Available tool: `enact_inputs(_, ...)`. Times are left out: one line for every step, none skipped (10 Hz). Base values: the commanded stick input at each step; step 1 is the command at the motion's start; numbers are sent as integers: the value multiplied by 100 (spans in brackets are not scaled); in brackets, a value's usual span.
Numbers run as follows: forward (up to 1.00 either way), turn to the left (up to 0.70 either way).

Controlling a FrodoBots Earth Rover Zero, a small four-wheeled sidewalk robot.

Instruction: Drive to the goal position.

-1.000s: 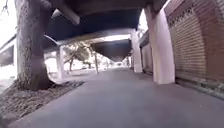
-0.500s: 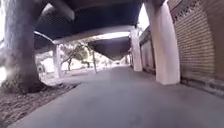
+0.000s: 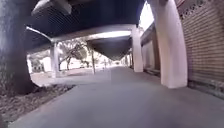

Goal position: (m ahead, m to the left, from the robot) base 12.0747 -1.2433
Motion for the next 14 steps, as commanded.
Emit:
enact_inputs(70, 0)
enact_inputs(70, 0)
enact_inputs(70, 0)
enact_inputs(70, 0)
enact_inputs(70, 0)
enact_inputs(70, 0)
enact_inputs(70, 0)
enact_inputs(70, 0)
enact_inputs(70, 0)
enact_inputs(70, 0)
enact_inputs(70, 0)
enact_inputs(70, 0)
enact_inputs(70, 0)
enact_inputs(70, 0)
